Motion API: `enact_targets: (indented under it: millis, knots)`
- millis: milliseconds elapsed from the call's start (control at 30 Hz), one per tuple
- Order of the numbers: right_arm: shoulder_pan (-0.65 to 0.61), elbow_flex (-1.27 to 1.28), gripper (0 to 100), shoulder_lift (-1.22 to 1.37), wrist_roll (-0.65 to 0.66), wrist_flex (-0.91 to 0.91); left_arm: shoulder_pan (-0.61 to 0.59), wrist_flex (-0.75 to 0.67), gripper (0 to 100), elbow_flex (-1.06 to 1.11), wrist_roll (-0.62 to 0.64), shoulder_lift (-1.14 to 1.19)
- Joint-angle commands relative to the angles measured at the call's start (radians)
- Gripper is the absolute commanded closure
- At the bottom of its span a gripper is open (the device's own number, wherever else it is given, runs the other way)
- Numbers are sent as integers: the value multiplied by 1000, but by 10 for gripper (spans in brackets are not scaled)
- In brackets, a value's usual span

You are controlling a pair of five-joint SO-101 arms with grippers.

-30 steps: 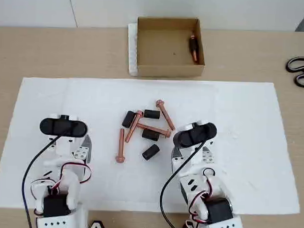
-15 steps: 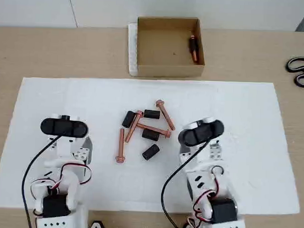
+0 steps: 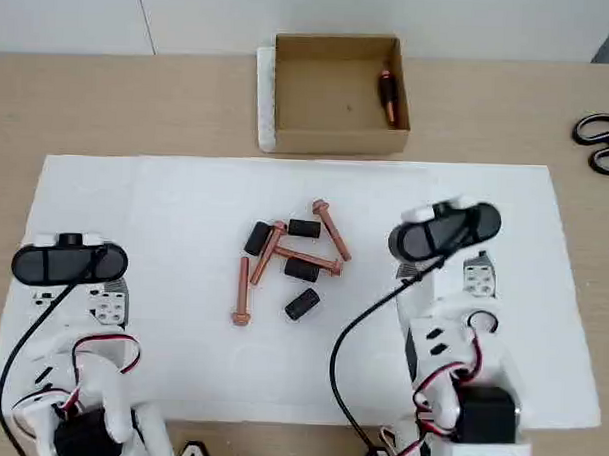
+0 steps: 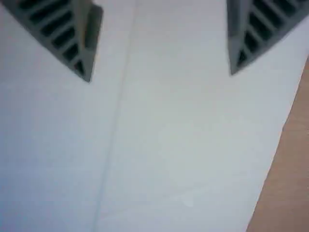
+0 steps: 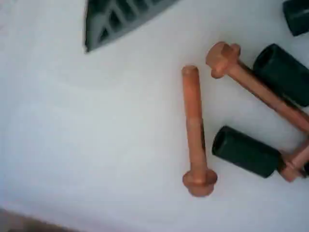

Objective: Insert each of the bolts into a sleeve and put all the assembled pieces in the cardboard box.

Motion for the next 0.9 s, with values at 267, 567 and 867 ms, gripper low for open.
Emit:
enact_targets:
  millis: [267, 567, 867]
  knots:
    - [5, -663, 777, 869, 9, 432, -3, -15, 828, -220, -3, 290]
    - [-8, -847, 777, 1082, 8, 453, 103, 133, 828, -670, 0, 980]
    - [-33, -853, 777, 1109, 5, 424, 431, 250, 828, -906, 186, 1445]
